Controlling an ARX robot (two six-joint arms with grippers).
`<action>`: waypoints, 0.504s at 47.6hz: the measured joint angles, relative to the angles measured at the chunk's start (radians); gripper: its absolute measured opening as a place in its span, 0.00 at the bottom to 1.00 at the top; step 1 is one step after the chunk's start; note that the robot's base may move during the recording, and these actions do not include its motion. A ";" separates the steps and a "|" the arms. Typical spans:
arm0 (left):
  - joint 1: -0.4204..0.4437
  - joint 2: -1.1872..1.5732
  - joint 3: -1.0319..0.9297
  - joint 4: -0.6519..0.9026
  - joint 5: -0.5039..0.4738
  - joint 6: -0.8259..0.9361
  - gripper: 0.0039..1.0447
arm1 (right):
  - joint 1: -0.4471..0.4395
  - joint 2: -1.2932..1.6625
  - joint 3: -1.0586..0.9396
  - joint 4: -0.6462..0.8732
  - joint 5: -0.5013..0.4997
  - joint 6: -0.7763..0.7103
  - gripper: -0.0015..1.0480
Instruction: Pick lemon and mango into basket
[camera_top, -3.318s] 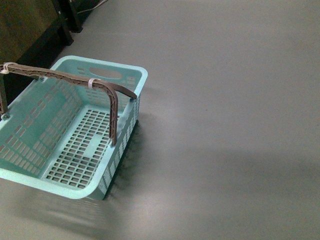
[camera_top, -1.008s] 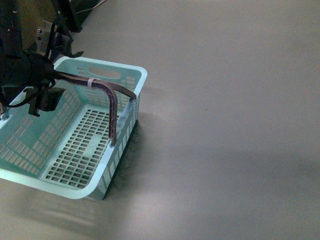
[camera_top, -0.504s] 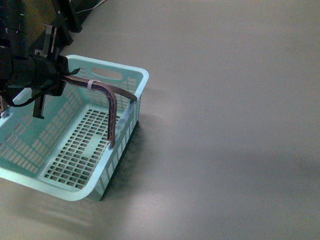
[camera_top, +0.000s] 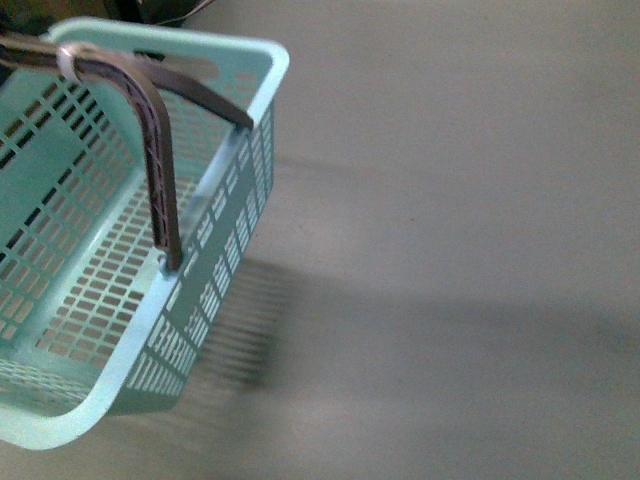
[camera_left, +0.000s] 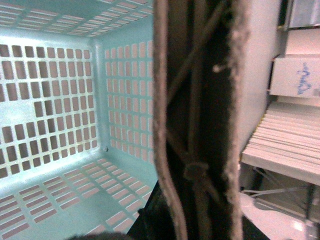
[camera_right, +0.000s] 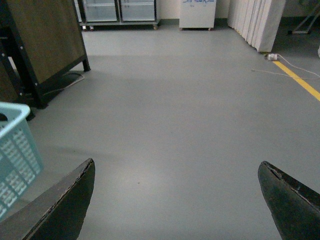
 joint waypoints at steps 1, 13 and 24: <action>0.002 -0.041 -0.011 -0.017 0.000 -0.006 0.04 | 0.000 0.000 0.000 0.000 0.000 0.000 0.92; 0.047 -0.483 -0.066 -0.247 0.023 -0.073 0.04 | 0.000 0.000 0.000 0.000 0.000 0.000 0.92; 0.080 -0.731 -0.036 -0.445 0.061 -0.107 0.04 | 0.000 0.000 0.000 0.000 0.000 0.000 0.92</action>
